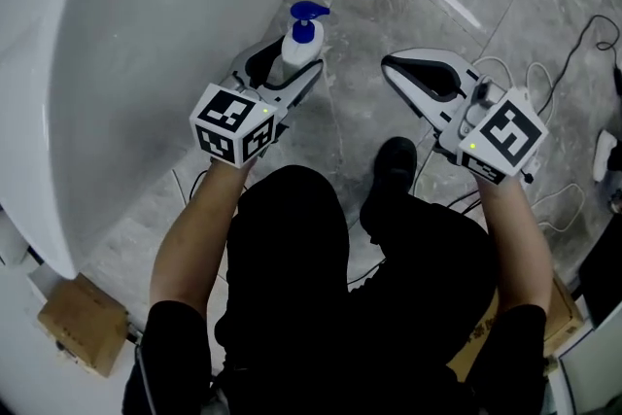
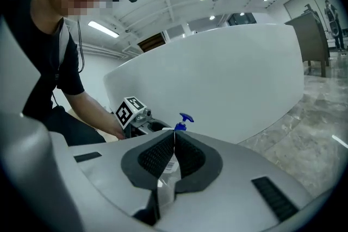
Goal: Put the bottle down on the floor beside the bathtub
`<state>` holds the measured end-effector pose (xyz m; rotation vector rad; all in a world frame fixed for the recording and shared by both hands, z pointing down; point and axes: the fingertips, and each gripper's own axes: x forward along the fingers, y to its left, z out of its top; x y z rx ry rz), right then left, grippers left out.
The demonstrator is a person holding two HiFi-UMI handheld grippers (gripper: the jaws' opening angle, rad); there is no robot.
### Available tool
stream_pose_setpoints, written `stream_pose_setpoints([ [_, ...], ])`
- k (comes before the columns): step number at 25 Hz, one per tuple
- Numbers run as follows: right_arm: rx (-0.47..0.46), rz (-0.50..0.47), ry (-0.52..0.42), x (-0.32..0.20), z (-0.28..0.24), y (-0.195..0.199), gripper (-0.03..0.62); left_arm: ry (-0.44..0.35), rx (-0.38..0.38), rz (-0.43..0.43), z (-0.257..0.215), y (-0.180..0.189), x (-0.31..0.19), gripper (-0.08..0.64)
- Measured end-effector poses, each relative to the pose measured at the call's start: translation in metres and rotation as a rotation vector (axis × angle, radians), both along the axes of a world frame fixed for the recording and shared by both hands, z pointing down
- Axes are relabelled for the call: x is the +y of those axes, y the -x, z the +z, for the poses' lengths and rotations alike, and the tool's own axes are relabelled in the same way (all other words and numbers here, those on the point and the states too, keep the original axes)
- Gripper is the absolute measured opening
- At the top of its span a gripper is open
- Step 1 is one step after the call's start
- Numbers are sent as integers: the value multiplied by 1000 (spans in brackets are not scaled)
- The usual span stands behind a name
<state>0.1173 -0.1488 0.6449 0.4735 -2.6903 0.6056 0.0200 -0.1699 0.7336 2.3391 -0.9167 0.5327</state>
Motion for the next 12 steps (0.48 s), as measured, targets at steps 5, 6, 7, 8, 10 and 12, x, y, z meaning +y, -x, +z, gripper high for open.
stream_pose_setpoints([
  [5, -22, 64, 42, -12, 42, -20, 29, -18, -26, 96, 51, -15, -10, 276],
  [6, -39, 76, 63, -10, 50, -21, 29, -22, -33, 117, 59, -19, -9, 276],
  [7, -52, 83, 86, -7, 58, -20, 29, -22, -39, 133, 65, -22, -8, 276],
  [8, -58, 87, 107, -4, 65, -19, 29, -21, -44, 144, 71, -25, -8, 276],
  [10, -52, 80, 141, 2, 78, -14, 29, -14, -49, 150, 83, -30, -10, 276],
  [12, -42, 57, 166, 9, 87, -8, 29, -6, -54, 148, 92, -31, -12, 276],
])
